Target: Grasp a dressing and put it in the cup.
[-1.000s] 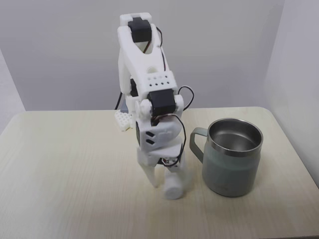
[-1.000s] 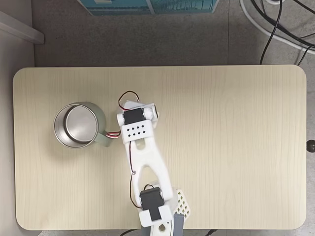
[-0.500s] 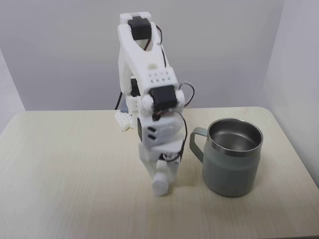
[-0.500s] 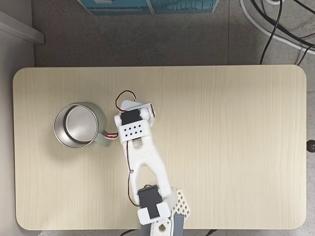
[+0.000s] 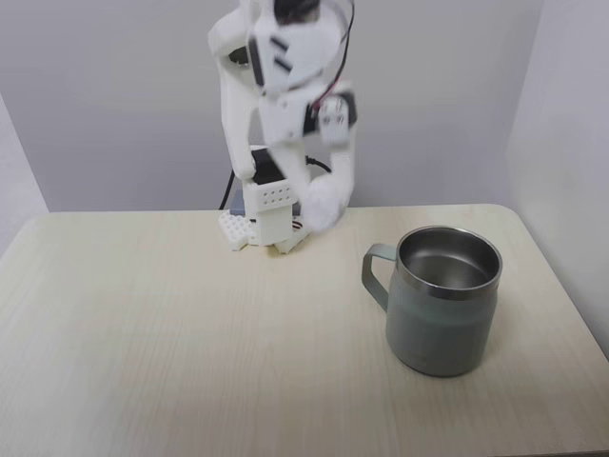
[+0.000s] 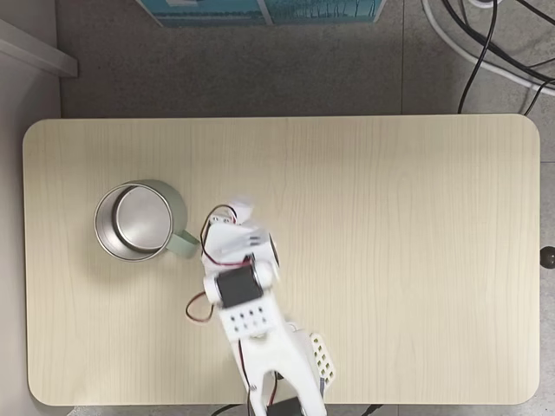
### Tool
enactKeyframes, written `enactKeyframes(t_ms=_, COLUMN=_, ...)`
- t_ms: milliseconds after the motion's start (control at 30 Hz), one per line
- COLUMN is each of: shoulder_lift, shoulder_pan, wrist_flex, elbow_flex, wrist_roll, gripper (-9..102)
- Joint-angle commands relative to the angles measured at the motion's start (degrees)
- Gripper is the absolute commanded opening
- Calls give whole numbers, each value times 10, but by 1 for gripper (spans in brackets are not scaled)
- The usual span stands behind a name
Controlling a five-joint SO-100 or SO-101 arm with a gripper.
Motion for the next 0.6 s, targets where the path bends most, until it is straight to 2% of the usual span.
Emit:
enactKeyframes(t_ms=0, shoulder_lift=23, shoulder_pan=-48, wrist_flex=23, elbow_flex=82, wrist_roll=37, gripper=0)
enactKeyframes(t_ms=333, shoulder_lift=201, shoulder_pan=-178, wrist_flex=-4, elbow_flex=239, wrist_roll=192, gripper=0)
enactKeyframes(t_ms=567, shoulder_lift=270, shoulder_pan=-201, wrist_flex=-76, elbow_flex=205, wrist_roll=234, gripper=0)
